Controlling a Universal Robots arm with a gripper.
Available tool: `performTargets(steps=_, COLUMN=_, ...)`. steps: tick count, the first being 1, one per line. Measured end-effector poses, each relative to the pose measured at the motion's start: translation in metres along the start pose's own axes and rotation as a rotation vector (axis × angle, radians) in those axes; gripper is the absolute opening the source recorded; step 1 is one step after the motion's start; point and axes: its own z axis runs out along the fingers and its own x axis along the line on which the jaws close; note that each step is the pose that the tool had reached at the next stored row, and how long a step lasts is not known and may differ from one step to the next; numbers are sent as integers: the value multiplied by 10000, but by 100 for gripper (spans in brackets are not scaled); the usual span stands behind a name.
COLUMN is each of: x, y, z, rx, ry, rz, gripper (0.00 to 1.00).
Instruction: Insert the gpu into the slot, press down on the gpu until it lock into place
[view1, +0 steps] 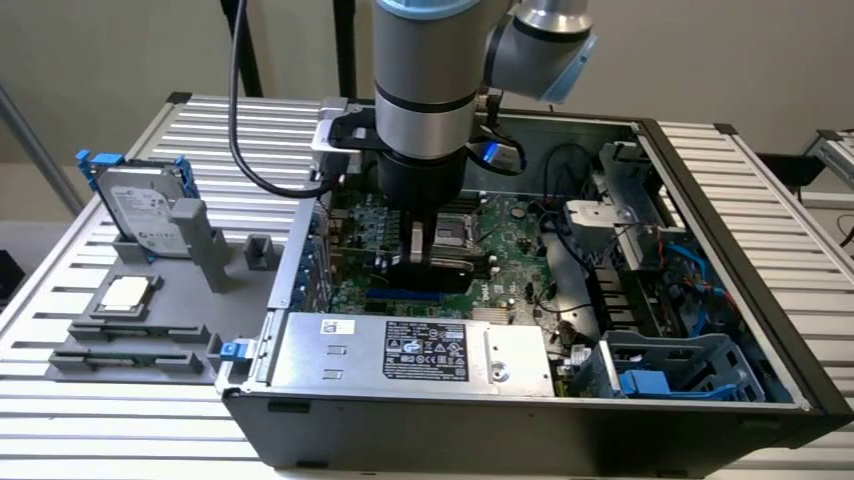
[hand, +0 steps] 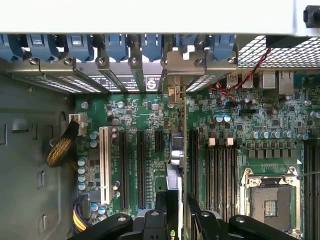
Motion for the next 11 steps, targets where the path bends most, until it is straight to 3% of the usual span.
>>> performTargets(steps=11, x=-5, y=14, z=52, rx=-55, ry=3, rz=3, gripper=26)
